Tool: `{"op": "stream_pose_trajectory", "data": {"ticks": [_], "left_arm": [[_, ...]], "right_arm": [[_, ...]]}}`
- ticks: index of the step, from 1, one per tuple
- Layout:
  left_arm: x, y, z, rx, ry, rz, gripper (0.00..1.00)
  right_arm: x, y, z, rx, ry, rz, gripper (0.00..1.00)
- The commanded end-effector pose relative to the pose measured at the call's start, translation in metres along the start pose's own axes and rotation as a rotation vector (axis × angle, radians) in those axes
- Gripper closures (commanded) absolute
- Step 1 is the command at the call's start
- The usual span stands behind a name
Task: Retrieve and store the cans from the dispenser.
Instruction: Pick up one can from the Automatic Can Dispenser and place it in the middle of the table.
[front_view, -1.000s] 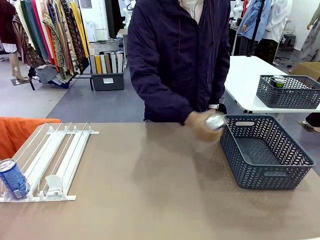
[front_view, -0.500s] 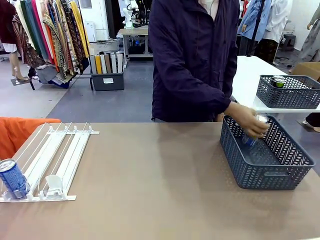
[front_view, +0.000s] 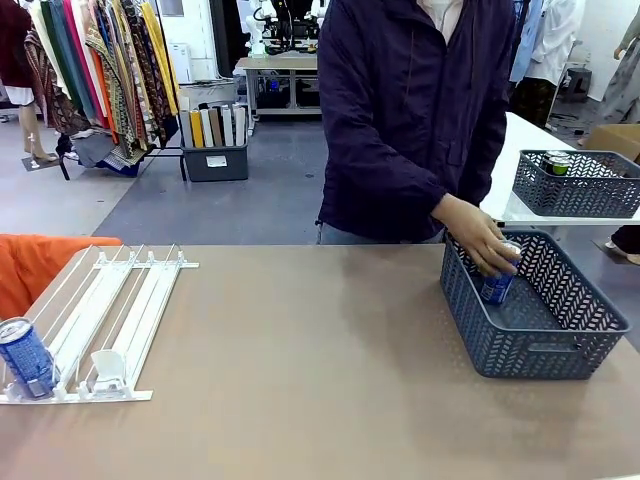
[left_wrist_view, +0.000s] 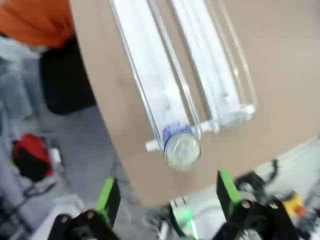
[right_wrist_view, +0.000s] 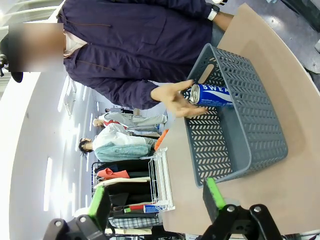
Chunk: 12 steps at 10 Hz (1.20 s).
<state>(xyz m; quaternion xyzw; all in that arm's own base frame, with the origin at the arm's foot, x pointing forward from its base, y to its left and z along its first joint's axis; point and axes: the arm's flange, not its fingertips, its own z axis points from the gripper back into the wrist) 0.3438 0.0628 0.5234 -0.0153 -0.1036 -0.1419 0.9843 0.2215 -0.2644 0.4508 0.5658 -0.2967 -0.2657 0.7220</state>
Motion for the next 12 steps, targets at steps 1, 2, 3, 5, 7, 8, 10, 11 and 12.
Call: {"op": "stream_pose_trajectory", "data": {"ticks": [1,2,3,5,7,8,10,11,12], "left_arm": [[0.006,-0.015,-0.017,0.024,-0.064,0.048,0.0],[0.0,0.0,0.0,0.0,0.0,0.0,0.0],[0.0,0.0,0.0,0.0,0.0,0.0,0.0],[0.0,0.0,0.0,0.0,0.0,0.0,0.0],[0.0,-0.017,-0.02,0.077,0.007,0.078,0.0],[-0.005,-0.019,-0.034,0.12,0.025,0.159,0.0],[-0.022,-0.017,-0.048,0.119,0.022,0.264,0.0],[-0.028,-0.02,-0.053,0.073,-0.003,0.316,0.0],[-0.03,-0.024,-0.061,0.008,0.008,0.321,0.0]], "right_arm": [[0.002,0.001,0.001,0.005,0.002,0.028,0.0],[0.002,0.001,0.001,0.005,0.002,0.028,0.0],[0.002,0.001,0.001,0.005,0.002,0.028,0.0],[0.002,0.001,0.001,0.005,0.002,0.028,0.0],[0.002,0.001,0.001,0.005,0.002,0.028,0.0],[0.002,0.001,0.001,0.005,0.002,0.028,0.0],[0.002,0.001,0.001,0.005,0.002,0.028,0.0],[0.002,0.001,0.001,0.005,0.002,0.028,0.0],[0.002,0.001,0.001,0.005,0.002,0.028,0.0]]}}
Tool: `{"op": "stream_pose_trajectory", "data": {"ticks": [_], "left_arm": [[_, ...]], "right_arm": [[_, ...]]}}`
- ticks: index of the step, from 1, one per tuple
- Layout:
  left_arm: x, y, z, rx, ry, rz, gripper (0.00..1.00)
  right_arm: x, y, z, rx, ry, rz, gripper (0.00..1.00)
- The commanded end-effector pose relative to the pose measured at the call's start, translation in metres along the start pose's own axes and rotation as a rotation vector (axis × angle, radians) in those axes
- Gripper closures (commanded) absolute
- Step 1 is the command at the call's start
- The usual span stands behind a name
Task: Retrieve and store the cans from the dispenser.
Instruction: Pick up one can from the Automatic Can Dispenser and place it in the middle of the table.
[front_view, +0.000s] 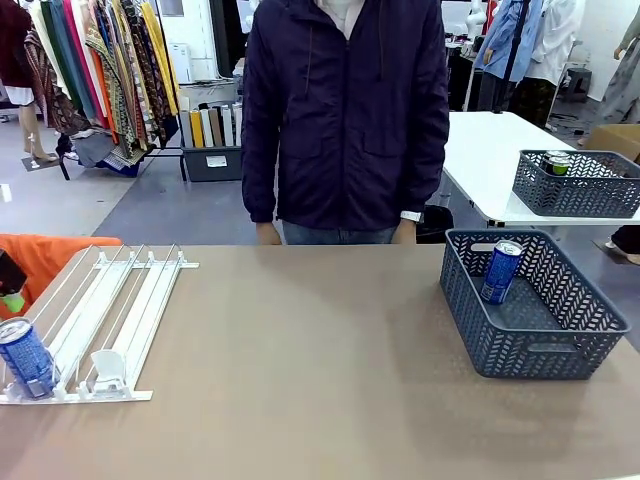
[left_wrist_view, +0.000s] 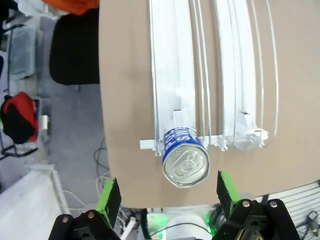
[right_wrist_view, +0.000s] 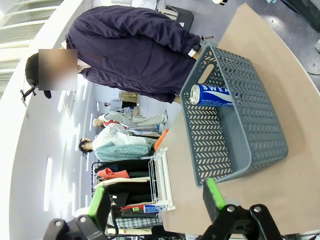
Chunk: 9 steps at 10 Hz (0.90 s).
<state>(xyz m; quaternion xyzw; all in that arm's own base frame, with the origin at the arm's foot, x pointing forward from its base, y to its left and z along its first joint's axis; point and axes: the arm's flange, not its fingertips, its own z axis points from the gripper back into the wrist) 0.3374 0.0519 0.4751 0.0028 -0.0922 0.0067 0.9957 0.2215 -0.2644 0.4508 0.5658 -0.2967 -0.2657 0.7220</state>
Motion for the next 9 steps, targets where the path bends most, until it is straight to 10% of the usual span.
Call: {"op": "stream_pose_trajectory", "data": {"ticks": [1,9], "left_arm": [[-0.024,-0.007,-0.025,-0.082,0.038,0.036,0.0],[-0.036,-0.019,-0.074,-0.079,0.161,-0.002,0.0]], "right_arm": [[0.002,0.001,0.001,0.005,0.002,0.028,0.0],[0.002,0.001,0.001,0.005,0.002,0.028,0.0]]}}
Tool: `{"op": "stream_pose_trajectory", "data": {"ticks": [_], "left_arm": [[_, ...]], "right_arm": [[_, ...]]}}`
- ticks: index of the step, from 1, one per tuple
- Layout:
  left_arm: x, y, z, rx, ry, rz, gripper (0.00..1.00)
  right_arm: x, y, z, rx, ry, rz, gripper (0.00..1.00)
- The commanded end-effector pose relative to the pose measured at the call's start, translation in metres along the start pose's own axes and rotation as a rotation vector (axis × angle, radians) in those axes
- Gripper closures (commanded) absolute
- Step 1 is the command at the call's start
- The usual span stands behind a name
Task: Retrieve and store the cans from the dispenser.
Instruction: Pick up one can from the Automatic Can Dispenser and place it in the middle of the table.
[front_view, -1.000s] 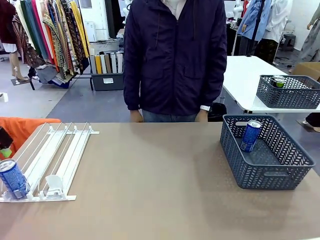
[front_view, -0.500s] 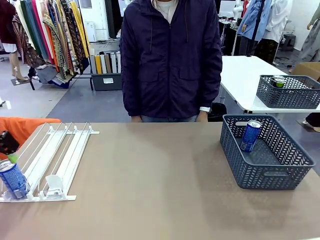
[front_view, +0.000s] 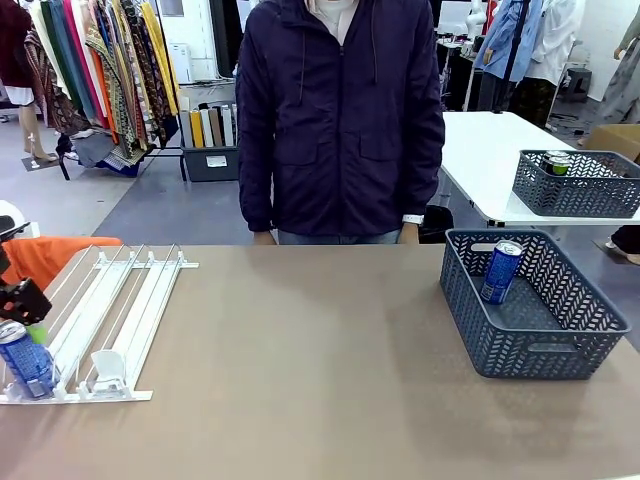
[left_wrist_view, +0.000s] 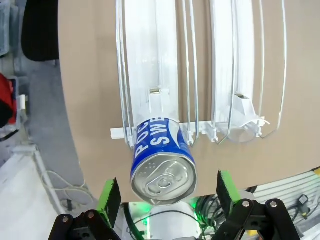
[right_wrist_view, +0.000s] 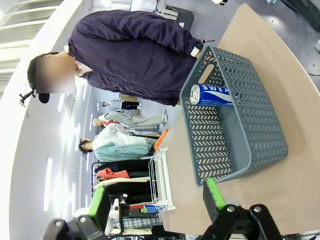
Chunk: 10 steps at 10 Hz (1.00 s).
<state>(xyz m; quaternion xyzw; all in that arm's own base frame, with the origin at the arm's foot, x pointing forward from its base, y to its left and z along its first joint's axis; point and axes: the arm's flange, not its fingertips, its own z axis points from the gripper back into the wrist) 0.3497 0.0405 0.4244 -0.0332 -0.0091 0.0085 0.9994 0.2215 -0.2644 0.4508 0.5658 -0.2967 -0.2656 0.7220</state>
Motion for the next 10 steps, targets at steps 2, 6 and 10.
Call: {"op": "stream_pose_trajectory", "data": {"ticks": [2,6,10], "left_arm": [[-0.033,-0.006,-0.034,-0.005,-0.001,-0.01,0.0],[-0.027,-0.006,-0.047,-0.002,0.027,0.0,0.0],[-0.026,-0.004,-0.049,0.019,0.013,0.012,1.0]], "right_arm": [[0.002,0.001,0.001,0.005,0.002,0.028,0.0],[0.002,0.001,0.001,0.005,0.002,0.028,0.0],[0.002,0.001,0.001,0.005,0.002,0.028,0.0]]}}
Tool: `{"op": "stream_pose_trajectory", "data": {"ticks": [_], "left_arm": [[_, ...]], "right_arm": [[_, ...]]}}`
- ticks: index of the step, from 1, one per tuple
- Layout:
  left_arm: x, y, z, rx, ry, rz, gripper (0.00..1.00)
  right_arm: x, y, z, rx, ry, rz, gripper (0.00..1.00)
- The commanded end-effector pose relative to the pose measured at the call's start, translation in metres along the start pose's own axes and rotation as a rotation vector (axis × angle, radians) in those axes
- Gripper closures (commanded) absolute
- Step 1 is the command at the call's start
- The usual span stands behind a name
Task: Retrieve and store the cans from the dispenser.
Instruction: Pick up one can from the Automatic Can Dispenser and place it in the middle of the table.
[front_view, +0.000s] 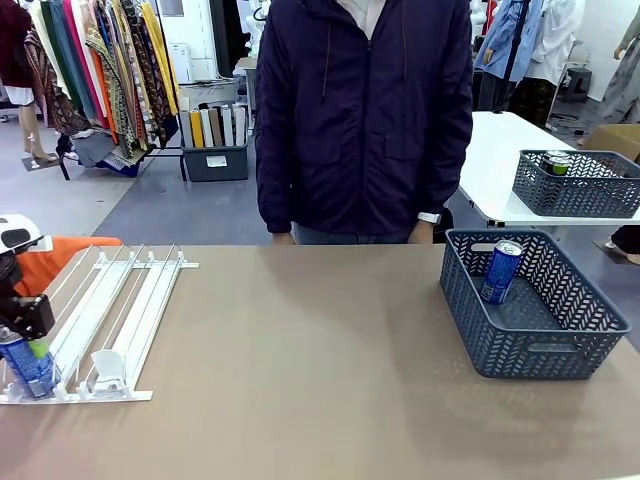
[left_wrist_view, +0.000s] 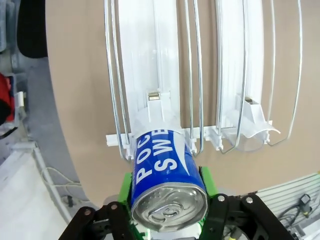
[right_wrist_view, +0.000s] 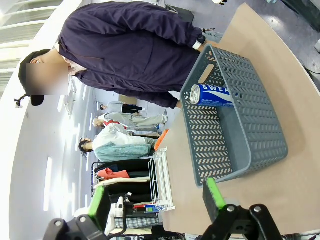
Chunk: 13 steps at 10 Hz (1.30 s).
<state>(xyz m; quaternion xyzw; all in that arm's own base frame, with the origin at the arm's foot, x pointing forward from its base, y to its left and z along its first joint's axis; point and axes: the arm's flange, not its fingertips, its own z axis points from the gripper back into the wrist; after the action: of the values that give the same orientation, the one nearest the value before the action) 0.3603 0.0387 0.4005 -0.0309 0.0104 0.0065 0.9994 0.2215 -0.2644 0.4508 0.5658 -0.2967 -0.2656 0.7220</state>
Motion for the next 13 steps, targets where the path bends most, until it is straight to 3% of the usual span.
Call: {"op": "stream_pose_trajectory", "data": {"ticks": [1,6,9,11,13], "left_arm": [[-0.034,-0.004,-0.026,0.022,-0.037,0.023,1.0],[-0.038,-0.001,-0.008,0.021,-0.08,0.018,1.0],[-0.054,0.006,0.07,0.018,-0.157,-0.009,1.0],[-0.074,0.016,0.14,0.024,-0.266,-0.036,1.0],[-0.089,0.038,0.199,0.032,-0.388,0.021,1.0]], "right_arm": [[0.002,0.001,0.001,0.005,0.002,0.028,0.0],[0.002,0.001,0.001,0.005,0.002,0.028,0.0],[0.002,0.001,0.001,0.005,0.002,0.028,0.0],[0.002,0.001,0.001,0.005,0.002,0.028,0.0],[0.002,0.001,0.001,0.005,0.002,0.028,0.0]]}}
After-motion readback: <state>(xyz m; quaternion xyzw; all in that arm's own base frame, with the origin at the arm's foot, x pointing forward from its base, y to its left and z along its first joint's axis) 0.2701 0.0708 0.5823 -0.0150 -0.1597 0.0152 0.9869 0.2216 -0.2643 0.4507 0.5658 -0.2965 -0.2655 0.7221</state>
